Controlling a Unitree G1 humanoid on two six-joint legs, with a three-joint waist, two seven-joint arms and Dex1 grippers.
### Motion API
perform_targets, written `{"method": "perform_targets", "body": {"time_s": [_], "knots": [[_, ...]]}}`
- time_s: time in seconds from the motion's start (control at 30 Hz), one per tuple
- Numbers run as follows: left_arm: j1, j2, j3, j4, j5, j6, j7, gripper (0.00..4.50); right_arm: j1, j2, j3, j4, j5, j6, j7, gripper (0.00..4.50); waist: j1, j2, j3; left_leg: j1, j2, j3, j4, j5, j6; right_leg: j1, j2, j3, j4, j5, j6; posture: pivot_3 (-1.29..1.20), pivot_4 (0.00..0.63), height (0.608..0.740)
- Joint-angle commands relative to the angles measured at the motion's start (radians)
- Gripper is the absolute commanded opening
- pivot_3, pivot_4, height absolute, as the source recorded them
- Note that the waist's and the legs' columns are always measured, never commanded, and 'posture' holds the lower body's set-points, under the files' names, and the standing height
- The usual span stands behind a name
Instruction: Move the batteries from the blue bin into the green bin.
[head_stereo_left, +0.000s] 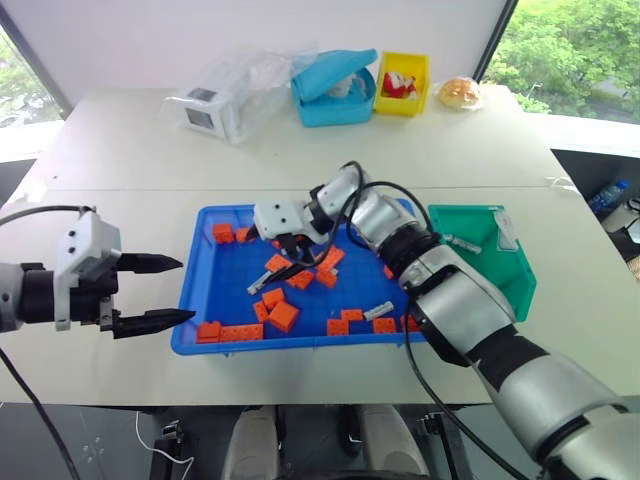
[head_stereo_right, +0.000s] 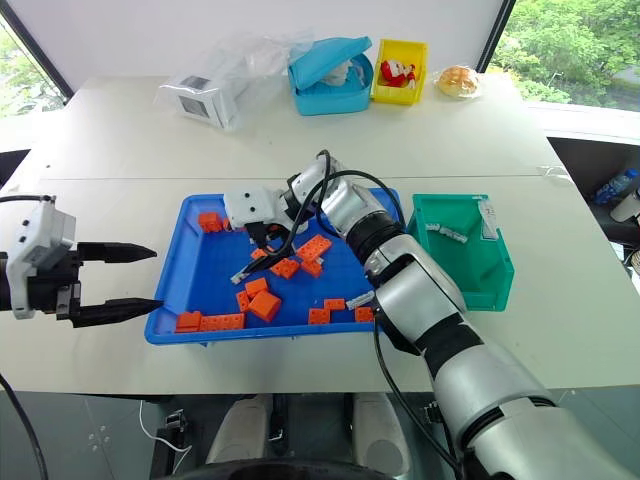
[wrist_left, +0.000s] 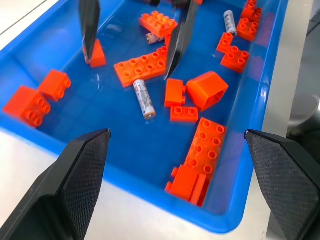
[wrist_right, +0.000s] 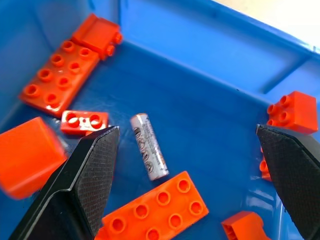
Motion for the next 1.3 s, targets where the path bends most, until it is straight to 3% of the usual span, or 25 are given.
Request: {"method": "perform_targets", "body": {"time_s": [0.03, 0.4, 0.5, 0.67, 0.7, 0.9, 1.03, 1.17, 1.3], "knots": [[-0.004, 0.002, 0.028, -0.023, -0.023, 0.01, 0.009, 4.5, -0.042, 0.021, -0.012, 0.06, -0.035, -0.054, -0.039, 4.47, 0.0, 0.0, 0.0, 0.0, 0.0, 0.0, 0.0, 0.0, 0.0, 0.0, 0.0, 0.0, 0.0, 0.0, 0.0, 0.0, 0.15, 0.736], [-0.026, -0.003, 0.017, -0.036, -0.046, 0.026, 0.039, 4.5, -0.009, 0.077, 0.004, 0.139, -0.137, -0.179, -0.095, 4.47, -0.016, 0.0, 0.0, 0.0, 0.0, -0.001, 0.0, 0.0, 0.0, 0.0, 0.0, 0.0, 0.0, 0.0, 0.0, 0.0, 0.15, 0.736], [-0.038, -0.003, 0.013, -0.035, -0.055, 0.032, 0.049, 4.5, 0.009, 0.084, 0.0, 0.137, -0.142, -0.189, -0.064, 3.64, -0.02, 0.0, 0.0, 0.0, 0.0, -0.001, 0.0, 0.0, 0.0, 0.001, 0.0, 0.0, 0.0, 0.0, 0.0, 0.0, 0.15, 0.736], [-0.044, -0.003, 0.009, -0.037, -0.063, 0.034, 0.06, 4.5, 0.038, 0.083, 0.007, 0.121, -0.151, -0.202, -0.015, 0.99, -0.021, 0.0, 0.0, 0.0, 0.0, -0.001, 0.0, 0.0, 0.0, 0.001, 0.0, 0.0, 0.001, 0.0, 0.0, 0.0, 0.15, 0.736], [-0.045, -0.002, 0.007, -0.037, -0.065, 0.033, 0.062, 4.5, 0.042, 0.083, 0.008, 0.119, -0.153, -0.201, -0.01, 0.65, -0.021, 0.0, 0.0, 0.0, 0.0, -0.001, 0.0, 0.0, 0.0, 0.001, 0.0, 0.0, 0.001, 0.0, 0.0, 0.0, 0.15, 0.736], [-0.07, -0.003, -0.014, -0.027, -0.069, 0.029, 0.069, 4.5, 0.056, 0.073, -0.017, 0.086, -0.128, -0.151, 0.029, 0.65, -0.02, 0.0, 0.0, 0.001, 0.0, -0.002, 0.0, 0.0, 0.0, 0.002, 0.0, 0.0, 0.001, 0.0, 0.0, 0.0, 0.15, 0.736], [-0.084, -0.011, -0.038, -0.026, -0.067, 0.024, 0.071, 4.5, 0.069, 0.019, -0.076, -0.048, -0.056, -0.038, 0.079, 0.65, -0.017, 0.0, 0.0, 0.001, 0.0, -0.001, 0.0, 0.0, 0.0, 0.002, 0.0, 0.0, 0.001, 0.0, 0.0, 0.0, 0.15, 0.736], [-0.109, -0.016, -0.055, -0.019, -0.073, 0.025, 0.07, 4.5, 0.15, -0.14, -0.177, -0.452, 0.059, 0.281, 0.14, 0.65, -0.012, 0.0, 0.0, 0.001, 0.0, -0.001, 0.001, 0.0, 0.0, 0.002, -0.001, 0.0, 0.001, 0.0, 0.0, 0.0, 0.15, 0.736], [-0.152, -0.039, -0.098, 0.004, -0.075, 0.021, 0.076, 4.5, 0.245, -0.435, -0.339, -0.843, 0.168, 0.629, 0.168, 0.65, 0.013, 0.0, 0.0, 0.0, -0.001, -0.002, 0.001, 0.0, 0.0, 0.001, -0.001, -0.001, 0.001, 0.0, 0.0, 0.0, 0.15, 0.736]]}}
